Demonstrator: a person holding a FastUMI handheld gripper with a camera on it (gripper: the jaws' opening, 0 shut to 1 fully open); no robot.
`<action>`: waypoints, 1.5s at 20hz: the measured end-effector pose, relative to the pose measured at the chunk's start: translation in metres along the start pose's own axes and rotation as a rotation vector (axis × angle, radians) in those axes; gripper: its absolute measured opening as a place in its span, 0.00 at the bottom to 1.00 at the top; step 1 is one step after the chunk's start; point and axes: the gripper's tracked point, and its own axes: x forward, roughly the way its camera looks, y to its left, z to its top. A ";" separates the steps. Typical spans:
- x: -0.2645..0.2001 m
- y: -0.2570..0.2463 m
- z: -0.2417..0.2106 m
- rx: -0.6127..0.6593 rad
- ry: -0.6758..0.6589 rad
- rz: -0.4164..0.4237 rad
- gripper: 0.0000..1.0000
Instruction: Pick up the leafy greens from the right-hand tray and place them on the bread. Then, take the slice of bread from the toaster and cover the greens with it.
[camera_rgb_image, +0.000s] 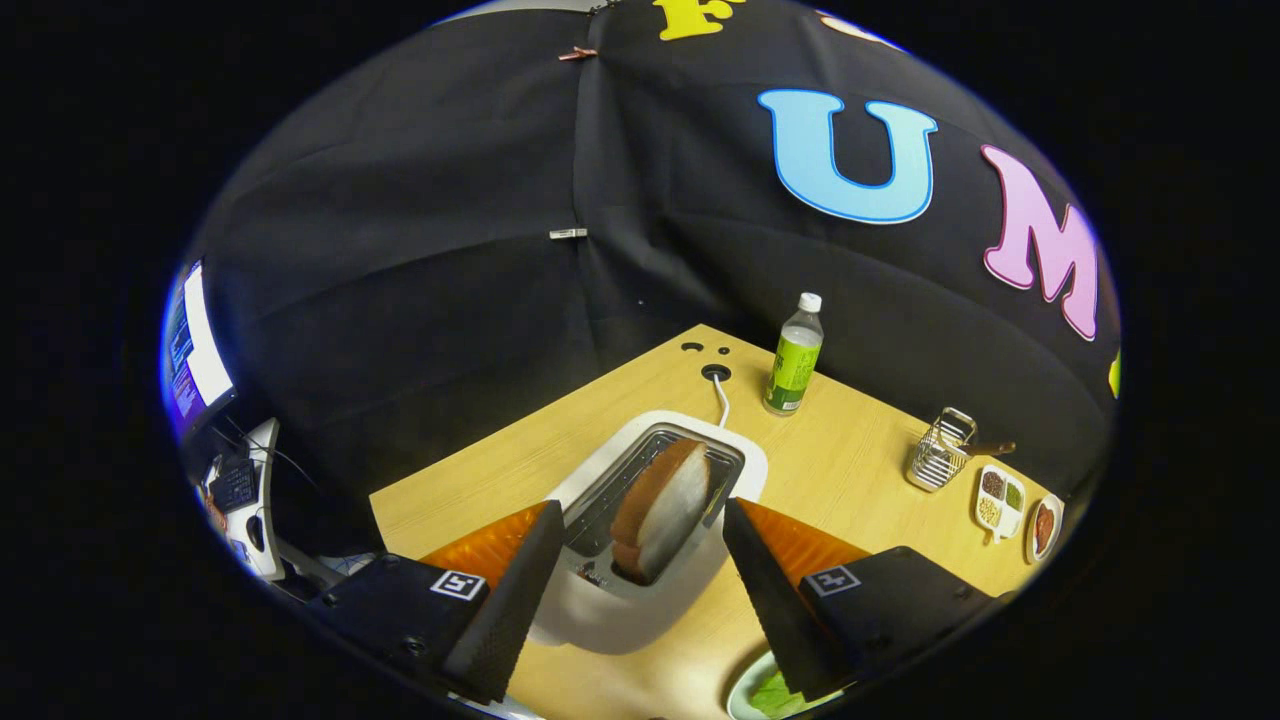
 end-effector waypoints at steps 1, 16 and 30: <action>0.005 0.000 -0.003 0.006 0.005 -0.006 0.99; 0.035 -0.007 -0.010 0.100 0.030 -0.066 0.48; 0.018 -0.015 0.002 0.099 0.038 -0.029 0.16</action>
